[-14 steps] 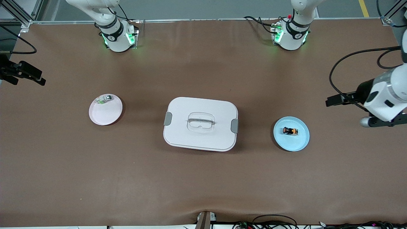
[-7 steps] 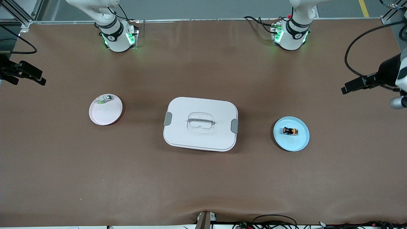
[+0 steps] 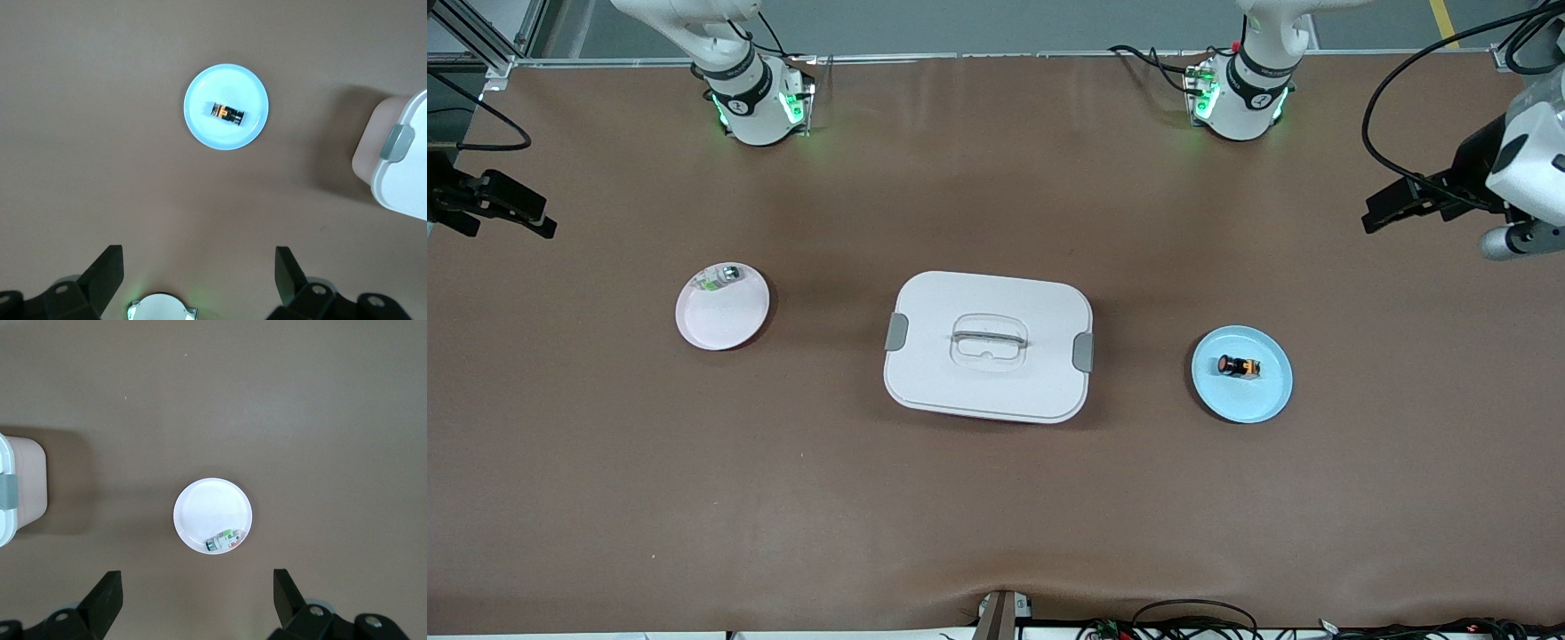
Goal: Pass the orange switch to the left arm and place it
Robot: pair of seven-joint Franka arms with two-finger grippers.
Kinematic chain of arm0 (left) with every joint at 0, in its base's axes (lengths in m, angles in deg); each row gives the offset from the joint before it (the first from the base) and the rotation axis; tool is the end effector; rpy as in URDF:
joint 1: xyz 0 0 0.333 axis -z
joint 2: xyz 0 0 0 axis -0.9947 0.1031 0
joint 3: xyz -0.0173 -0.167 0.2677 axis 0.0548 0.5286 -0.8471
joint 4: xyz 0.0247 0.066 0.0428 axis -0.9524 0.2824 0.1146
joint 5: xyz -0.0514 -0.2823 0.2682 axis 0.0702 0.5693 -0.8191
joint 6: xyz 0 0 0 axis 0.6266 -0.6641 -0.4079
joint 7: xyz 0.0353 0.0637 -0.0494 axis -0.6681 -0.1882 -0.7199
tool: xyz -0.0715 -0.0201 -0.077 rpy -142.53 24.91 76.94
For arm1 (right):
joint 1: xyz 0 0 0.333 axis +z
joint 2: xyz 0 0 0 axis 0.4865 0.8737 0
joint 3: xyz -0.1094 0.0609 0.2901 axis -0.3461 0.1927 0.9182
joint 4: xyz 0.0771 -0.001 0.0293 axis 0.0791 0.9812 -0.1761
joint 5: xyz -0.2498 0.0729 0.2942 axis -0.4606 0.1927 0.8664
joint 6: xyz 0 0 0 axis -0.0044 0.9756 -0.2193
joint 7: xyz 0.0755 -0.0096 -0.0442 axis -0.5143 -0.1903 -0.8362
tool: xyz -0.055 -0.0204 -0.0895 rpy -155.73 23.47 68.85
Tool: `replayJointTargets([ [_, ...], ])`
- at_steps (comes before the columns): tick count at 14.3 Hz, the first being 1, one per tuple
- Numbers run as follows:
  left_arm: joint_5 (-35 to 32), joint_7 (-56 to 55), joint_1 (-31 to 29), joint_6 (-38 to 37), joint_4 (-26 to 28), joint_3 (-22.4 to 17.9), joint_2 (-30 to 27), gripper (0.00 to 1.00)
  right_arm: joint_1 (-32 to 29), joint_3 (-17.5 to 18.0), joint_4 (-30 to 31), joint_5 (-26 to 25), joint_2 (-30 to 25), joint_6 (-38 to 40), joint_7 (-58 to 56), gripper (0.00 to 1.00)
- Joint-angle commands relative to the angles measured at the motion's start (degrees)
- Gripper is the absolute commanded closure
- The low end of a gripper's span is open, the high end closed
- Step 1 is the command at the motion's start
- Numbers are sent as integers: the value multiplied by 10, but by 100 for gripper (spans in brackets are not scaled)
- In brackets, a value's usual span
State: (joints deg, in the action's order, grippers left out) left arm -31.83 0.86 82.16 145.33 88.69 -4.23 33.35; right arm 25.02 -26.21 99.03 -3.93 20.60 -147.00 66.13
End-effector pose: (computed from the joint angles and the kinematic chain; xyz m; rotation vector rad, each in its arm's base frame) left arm 0.5415 -0.0629 0.6346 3.1099 0.2522 -0.1664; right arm 0.5360 -0.0339 0.6335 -3.1147 0.0815 0.0111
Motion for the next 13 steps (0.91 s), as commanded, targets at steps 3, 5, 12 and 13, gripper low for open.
replayJointTargets([
  [3,-9,34,32,15,12,-47,-14,0,-3,3,-6,0,3,7,2,0],
  [5,-10,33,32,15,4,-47,-8,0,-3,3,-6,0,3,7,2,0],
  [12,-9,81,27,15,8,-47,-9,0,-3,3,-6,0,3,7,2,0],
  [13,-9,81,27,15,7,-47,-8,0,-3,3,-6,0,3,7,1,0],
])
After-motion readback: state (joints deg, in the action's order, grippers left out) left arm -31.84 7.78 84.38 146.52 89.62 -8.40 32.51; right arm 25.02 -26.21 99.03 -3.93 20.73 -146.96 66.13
